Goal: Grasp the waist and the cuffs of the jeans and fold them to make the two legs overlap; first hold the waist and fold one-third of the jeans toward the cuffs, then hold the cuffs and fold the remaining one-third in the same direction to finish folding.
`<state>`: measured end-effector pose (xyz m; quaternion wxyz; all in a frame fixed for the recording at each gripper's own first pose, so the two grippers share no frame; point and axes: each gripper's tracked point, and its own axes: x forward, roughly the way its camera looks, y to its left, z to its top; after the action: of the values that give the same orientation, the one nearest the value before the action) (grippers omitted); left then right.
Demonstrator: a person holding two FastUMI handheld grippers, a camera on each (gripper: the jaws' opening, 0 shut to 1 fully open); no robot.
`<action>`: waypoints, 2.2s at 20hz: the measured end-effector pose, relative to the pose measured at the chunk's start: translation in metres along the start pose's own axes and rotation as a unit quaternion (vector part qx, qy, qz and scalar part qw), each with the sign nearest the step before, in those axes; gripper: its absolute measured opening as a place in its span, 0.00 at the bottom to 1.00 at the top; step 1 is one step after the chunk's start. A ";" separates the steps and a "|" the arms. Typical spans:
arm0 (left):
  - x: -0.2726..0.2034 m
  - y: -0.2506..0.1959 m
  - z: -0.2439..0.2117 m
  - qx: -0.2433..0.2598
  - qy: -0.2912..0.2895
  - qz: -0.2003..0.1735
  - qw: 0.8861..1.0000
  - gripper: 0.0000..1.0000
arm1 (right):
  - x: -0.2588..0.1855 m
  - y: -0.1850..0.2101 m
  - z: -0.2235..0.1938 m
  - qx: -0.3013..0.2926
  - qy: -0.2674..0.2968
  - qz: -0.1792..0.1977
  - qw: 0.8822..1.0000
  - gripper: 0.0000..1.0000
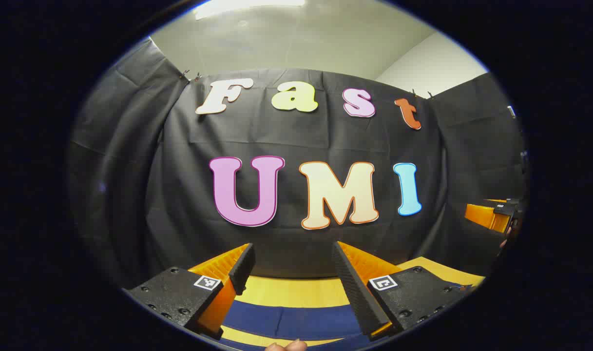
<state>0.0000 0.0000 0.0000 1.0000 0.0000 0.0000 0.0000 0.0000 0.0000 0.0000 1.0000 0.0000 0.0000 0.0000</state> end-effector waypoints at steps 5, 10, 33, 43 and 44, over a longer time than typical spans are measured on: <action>-0.012 0.017 -0.027 0.033 0.036 0.013 0.999 0.95 | 0.010 -0.012 -0.008 -0.011 0.007 0.005 1.000 0.99; -0.046 0.071 -0.066 0.136 0.095 0.033 0.986 0.96 | 0.018 -0.013 -0.030 -0.009 0.030 0.014 0.999 0.98; -0.278 0.162 -0.355 0.565 0.434 -0.238 0.660 0.95 | 0.035 0.016 -0.111 -0.090 0.103 0.068 0.988 0.99; -0.252 0.165 -0.384 0.597 0.414 -0.239 0.645 0.84 | 0.033 -0.022 -0.116 -0.100 0.115 0.027 0.988 0.99; -0.254 0.169 -0.392 0.582 0.422 -0.232 0.655 0.65 | 0.030 -0.027 -0.118 -0.109 0.119 0.025 0.987 0.99</action>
<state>-0.2541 0.1693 -0.3917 0.6549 0.5825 0.4218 -0.2322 0.0300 -0.0270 -0.1183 0.9866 -0.1089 0.1188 0.0248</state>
